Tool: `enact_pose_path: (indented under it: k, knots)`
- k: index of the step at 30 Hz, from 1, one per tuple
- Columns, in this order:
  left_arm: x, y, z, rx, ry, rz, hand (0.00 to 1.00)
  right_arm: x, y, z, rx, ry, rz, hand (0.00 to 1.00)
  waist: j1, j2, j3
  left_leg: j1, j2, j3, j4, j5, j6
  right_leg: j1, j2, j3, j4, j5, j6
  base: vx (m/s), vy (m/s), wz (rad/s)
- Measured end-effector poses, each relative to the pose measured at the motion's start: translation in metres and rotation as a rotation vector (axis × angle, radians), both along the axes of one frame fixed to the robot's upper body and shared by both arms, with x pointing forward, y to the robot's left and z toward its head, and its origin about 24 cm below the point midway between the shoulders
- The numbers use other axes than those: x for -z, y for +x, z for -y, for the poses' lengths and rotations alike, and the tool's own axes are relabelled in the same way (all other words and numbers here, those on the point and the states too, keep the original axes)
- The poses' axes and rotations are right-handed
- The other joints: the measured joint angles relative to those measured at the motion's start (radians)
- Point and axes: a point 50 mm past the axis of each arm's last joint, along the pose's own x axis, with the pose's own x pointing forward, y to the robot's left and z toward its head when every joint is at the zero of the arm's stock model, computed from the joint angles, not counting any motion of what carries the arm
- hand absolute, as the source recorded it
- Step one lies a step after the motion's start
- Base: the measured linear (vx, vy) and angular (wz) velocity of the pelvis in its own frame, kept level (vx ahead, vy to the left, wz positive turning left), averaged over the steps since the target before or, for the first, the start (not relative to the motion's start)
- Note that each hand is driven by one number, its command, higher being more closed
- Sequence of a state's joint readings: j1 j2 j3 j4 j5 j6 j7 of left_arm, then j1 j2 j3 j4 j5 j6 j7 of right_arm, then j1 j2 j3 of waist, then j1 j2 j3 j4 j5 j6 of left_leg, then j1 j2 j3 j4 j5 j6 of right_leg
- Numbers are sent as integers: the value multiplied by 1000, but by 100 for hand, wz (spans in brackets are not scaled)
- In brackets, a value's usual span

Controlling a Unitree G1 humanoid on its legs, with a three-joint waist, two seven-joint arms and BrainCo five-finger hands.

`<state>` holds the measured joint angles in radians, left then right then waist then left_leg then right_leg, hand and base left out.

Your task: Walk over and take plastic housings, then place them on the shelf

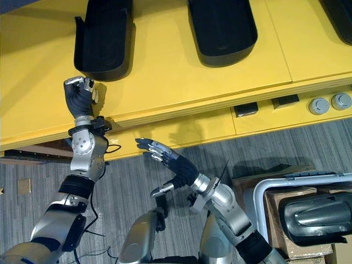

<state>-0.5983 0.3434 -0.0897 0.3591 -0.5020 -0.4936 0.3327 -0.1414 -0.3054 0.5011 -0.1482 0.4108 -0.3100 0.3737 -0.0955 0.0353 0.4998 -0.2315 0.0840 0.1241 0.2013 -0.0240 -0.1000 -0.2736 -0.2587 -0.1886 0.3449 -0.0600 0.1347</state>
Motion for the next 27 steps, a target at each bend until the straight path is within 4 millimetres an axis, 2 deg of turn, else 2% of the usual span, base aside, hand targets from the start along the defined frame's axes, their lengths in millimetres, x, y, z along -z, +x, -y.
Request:
enact_pose_path:
  k: [3, 5, 6, 7, 8, 11, 14, 15, 18, 20, 22, 24, 27]
  knots:
    - [17, -32, 10, 49, -55, 21, 0, 8, -9, 0, 51, 32, -10, 0, 1, -3, 2, 11, 1, -9, -2, 0, 0, 29, 2, -15, -18, 0, 0, 45, -13, 9]
    - [43, -69, 15, 30, -122, -13, 0, 6, -22, 5, 119, 49, 44, 0, 7, -3, 1, 49, 1, -23, -23, -1, 0, 87, 6, -43, -51, 1, 1, 57, -13, 17]
    - [49, -78, 15, 17, -137, -28, 0, 4, -25, 8, 146, 56, 67, 0, 11, -3, 1, 59, 2, -28, -25, -3, -1, 104, 7, -51, -62, 1, 2, 48, -13, 18]
    - [57, -92, 15, -20, -135, -52, 0, -1, -28, 12, 195, 66, 116, 0, 22, -3, 0, 70, 5, -32, -27, -6, 0, 125, 11, -59, -74, 2, 3, 30, -8, 8]
    - [69, -112, 10, -88, -117, -92, 0, -13, -31, 19, 268, 87, 208, 0, 49, -4, -7, 84, 9, -32, -29, -11, -3, 150, 18, -63, -94, 4, 6, 29, -9, 7]
    - [84, -136, -5, -164, -149, -156, 0, -34, -32, 32, 391, 125, 349, 0, 75, -4, -47, 91, 8, -58, -31, -14, -3, 194, 22, -97, -131, 8, 11, 39, -8, 25]
    - [97, -160, -22, -245, -119, -235, 0, -58, -28, 47, 494, 164, 459, 0, 113, -28, -134, 112, 8, -92, -34, -17, -7, 268, 31, -150, -187, 23, 14, 89, -17, 34]
    - [101, -166, -24, -244, -101, -260, 0, -69, -22, 50, 530, 153, 513, 0, 132, -43, -159, 137, 6, -97, -41, -18, -8, 310, 34, -167, -210, 24, 15, 90, -26, 27]
    - [110, -172, -23, -212, -72, -325, 0, -79, -13, 49, 560, 114, 555, 0, 150, -59, -204, 146, 0, -119, -54, -18, -8, 341, 35, -196, -233, 27, 18, 42, -14, 23]
    - [119, -178, -20, -176, -63, -369, 0, -86, 0, 47, 587, 82, 543, 0, 173, -71, -222, 163, -3, -128, -60, -18, -8, 369, 35, -210, -248, 28, 18, 22, -8, 26]
    - [130, -181, -14, -122, -50, -420, 0, -80, 19, 47, 620, 9, 470, 0, 199, -79, -259, 164, -9, -144, -77, -14, -9, 381, 35, -231, -260, 28, 18, 11, -11, 22]
    - [136, -184, -13, -108, -45, -447, 0, -74, 30, 46, 639, -57, 438, 0, 211, -82, -269, 165, -11, -151, -88, -6, -9, 384, 35, -241, -262, 28, 18, 24, -12, 16]
    - [145, -184, -7, -65, -41, -482, 0, -58, 57, 43, 682, -256, 393, 0, 225, -83, -271, 174, -16, -175, -104, 10, -12, 406, 35, -270, -269, 31, 18, 11, -14, 23]
